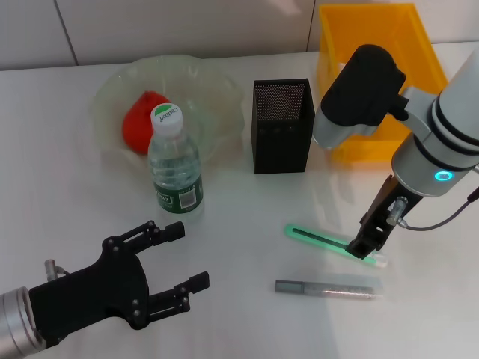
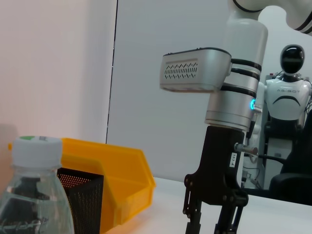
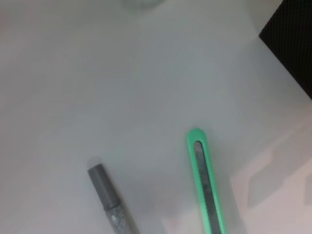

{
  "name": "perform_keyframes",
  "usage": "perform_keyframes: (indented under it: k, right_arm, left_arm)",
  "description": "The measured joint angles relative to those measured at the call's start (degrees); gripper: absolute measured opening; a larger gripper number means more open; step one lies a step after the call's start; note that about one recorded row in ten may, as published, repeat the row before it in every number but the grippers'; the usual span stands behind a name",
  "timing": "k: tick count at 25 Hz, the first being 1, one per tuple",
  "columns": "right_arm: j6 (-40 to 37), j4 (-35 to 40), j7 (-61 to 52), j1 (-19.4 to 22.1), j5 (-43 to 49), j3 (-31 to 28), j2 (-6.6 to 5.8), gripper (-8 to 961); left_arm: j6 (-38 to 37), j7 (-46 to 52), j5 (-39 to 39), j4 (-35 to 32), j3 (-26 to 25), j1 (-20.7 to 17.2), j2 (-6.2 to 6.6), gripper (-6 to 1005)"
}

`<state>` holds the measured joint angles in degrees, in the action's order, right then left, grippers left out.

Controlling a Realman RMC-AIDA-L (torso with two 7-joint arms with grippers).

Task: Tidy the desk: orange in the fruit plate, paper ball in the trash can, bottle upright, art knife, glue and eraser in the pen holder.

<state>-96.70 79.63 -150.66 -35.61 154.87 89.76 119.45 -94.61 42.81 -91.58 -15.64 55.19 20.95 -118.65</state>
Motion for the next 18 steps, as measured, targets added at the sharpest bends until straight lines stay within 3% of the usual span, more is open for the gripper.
perform_keyframes:
  k: [18]
  right_arm:
    - [3.61,-3.48,-1.19,-0.16,1.58,3.62,0.06,469]
  left_arm:
    - [-0.02,0.0,0.0,0.7,0.0,0.34,0.0,780]
